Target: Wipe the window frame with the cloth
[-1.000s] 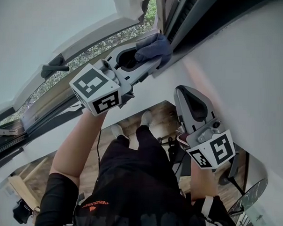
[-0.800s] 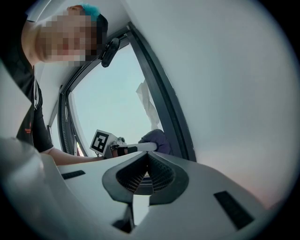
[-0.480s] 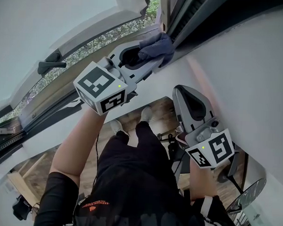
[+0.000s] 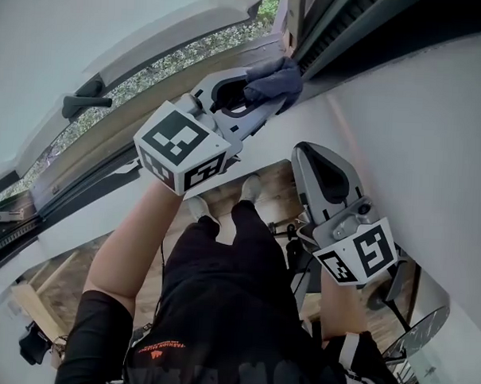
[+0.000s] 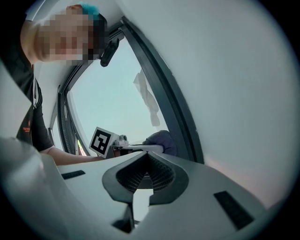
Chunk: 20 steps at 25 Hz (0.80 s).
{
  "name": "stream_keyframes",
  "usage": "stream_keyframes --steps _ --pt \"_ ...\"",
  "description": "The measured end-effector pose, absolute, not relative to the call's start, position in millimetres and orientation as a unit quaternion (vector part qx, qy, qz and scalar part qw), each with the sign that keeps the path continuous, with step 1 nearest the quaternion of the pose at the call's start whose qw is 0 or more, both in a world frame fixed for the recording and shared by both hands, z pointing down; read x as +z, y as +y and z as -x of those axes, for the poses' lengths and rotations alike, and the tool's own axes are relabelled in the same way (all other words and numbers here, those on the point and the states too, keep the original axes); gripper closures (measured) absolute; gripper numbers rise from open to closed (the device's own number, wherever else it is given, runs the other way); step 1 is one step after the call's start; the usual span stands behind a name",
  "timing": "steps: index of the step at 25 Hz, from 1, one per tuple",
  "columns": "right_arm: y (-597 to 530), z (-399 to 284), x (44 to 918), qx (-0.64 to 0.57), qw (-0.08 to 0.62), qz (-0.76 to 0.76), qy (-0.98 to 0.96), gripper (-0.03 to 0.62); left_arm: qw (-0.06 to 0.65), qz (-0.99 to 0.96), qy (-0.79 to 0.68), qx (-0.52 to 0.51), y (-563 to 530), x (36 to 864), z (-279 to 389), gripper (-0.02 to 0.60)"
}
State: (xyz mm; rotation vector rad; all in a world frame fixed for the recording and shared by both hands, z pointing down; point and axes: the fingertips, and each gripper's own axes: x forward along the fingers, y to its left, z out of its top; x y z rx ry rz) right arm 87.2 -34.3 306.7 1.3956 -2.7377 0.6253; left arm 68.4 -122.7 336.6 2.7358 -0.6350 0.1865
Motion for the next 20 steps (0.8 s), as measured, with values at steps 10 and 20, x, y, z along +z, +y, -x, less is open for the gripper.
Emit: stream_keyframes --steps 10,20 --pt "-30.4 -86.8 323.7 0.214 0.002 -0.439 -0.873 0.589 0.149 -0.954 -0.238 0.108 -123.2 353.4 -70.4 0.428" --pt "-25.1 -91.2 332.6 0.222 0.006 -0.436 -0.872 0.589 0.147 -0.946 -0.253 0.141 -123.0 365.0 -73.5 0.429"
